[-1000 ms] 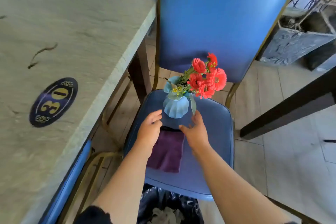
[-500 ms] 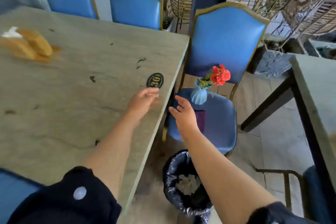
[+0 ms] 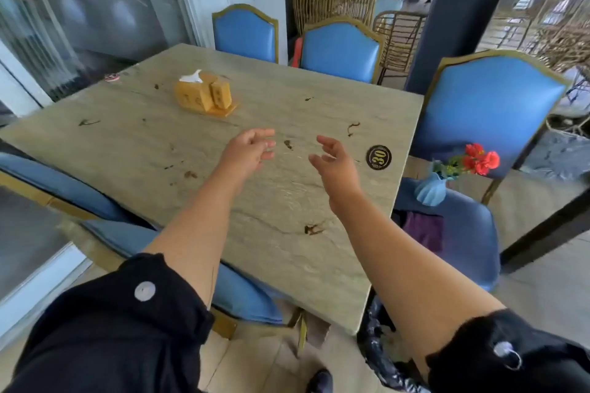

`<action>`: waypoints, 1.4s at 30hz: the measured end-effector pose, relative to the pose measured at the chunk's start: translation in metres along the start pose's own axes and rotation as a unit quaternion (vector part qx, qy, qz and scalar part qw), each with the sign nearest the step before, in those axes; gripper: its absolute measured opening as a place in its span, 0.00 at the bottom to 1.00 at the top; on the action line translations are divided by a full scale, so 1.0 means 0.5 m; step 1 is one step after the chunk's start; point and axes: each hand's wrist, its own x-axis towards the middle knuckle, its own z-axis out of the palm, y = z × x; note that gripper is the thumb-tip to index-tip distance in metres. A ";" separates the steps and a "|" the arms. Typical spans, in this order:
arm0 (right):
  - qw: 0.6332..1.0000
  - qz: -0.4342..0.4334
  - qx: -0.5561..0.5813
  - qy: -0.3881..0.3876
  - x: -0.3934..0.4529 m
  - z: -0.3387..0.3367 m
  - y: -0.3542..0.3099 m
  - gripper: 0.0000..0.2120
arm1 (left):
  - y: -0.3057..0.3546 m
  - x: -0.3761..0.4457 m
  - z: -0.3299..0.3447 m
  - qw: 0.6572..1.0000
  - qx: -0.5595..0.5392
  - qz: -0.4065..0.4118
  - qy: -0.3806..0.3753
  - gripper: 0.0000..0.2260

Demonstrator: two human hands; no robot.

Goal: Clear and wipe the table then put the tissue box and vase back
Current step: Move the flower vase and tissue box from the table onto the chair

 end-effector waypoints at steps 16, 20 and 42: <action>0.997 0.008 -0.037 -0.063 0.254 0.403 -0.022 0.19 | -0.058 0.288 -0.379 0.995 -0.044 -0.038 0.086 0.13; 0.996 0.015 -0.051 -0.064 0.327 0.521 -0.003 0.21 | -0.105 0.406 -0.466 0.994 -0.042 -0.048 0.093 0.14; 0.979 0.085 -0.154 0.099 0.715 0.951 0.131 0.31 | -0.266 1.007 -0.618 0.997 0.011 -0.079 -0.006 0.27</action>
